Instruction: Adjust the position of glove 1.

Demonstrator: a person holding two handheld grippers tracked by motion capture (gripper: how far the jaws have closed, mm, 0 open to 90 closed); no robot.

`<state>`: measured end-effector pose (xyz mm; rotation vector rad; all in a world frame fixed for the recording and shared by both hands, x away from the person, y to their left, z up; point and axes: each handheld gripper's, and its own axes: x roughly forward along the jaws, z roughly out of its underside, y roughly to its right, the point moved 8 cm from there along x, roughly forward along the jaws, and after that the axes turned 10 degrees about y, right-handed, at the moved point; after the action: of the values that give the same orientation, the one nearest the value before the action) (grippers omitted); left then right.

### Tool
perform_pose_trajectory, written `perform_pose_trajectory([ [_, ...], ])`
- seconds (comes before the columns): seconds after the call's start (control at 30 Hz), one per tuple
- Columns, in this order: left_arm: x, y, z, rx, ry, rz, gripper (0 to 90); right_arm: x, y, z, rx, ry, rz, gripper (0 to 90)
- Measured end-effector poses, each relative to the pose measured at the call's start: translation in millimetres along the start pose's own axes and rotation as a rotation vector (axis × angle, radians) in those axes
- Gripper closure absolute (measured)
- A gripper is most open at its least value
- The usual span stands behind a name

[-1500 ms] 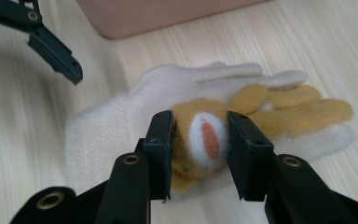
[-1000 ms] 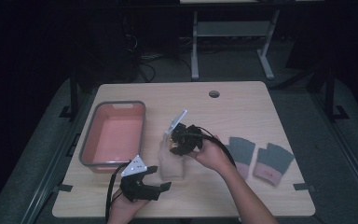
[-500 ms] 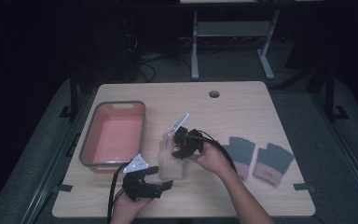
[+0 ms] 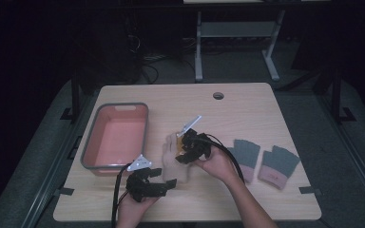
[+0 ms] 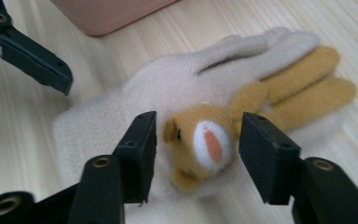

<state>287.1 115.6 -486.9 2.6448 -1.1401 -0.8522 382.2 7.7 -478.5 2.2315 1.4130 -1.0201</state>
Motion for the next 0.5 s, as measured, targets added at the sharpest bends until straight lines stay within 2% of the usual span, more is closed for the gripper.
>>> perform_pose_trajectory([
  [0.03, 0.0, 0.0, 0.0, 0.000, 0.000, 0.000, 20.9, -2.5, 0.2, 0.2, 0.006, 0.004, 0.005, 43.7],
  [0.07, 0.4, -2.0, 0.3, -0.005, -0.008, -0.023, 21.1, -5.0, 0.8, 0.1, 0.013, 0.012, 0.008, 42.6],
  [0.13, 0.8, -2.6, 0.5, -0.012, -0.008, -0.031, 22.2, -11.0, 1.5, -0.5, 0.057, 0.032, 0.017, 41.8],
  [0.17, 1.2, -3.5, 0.6, -0.013, -0.005, -0.042, 22.2, -11.0, 1.5, -0.5, 0.057, 0.032, 0.017, 41.8],
  [0.23, 2.7, -5.6, -0.8, -0.019, 0.021, -0.070, 24.5, -18.3, 2.2, 1.3, 0.092, 0.044, 0.034, 40.8],
  [0.27, 5.4, -7.7, -1.6, -0.016, 0.023, -0.094, 24.5, -19.3, 1.9, 2.2, 0.095, 0.041, 0.034, 40.6],
  [0.33, 7.3, -9.3, -2.0, -0.020, 0.019, -0.101, 24.6, -20.5, 1.3, 3.9, 0.093, 0.039, 0.036, 40.5],
  [0.37, 11.6, -10.8, -1.8, -0.046, 0.009, -0.105, 24.6, -22.9, 1.8, 7.0, 0.083, 0.036, 0.048, 40.2],
  [0.4, 11.6, -10.8, -1.8, -0.046, 0.009, -0.105, 24.6, -22.9, 1.8, 7.0, 0.083, 0.036, 0.048, 40.2],
  [0.5, 19.0, -14.5, 0.9, -0.079, -0.021, -0.110, 24.6, -28.6, 2.4, 10.8, 0.094, 0.048, 0.074, 39.8],
])
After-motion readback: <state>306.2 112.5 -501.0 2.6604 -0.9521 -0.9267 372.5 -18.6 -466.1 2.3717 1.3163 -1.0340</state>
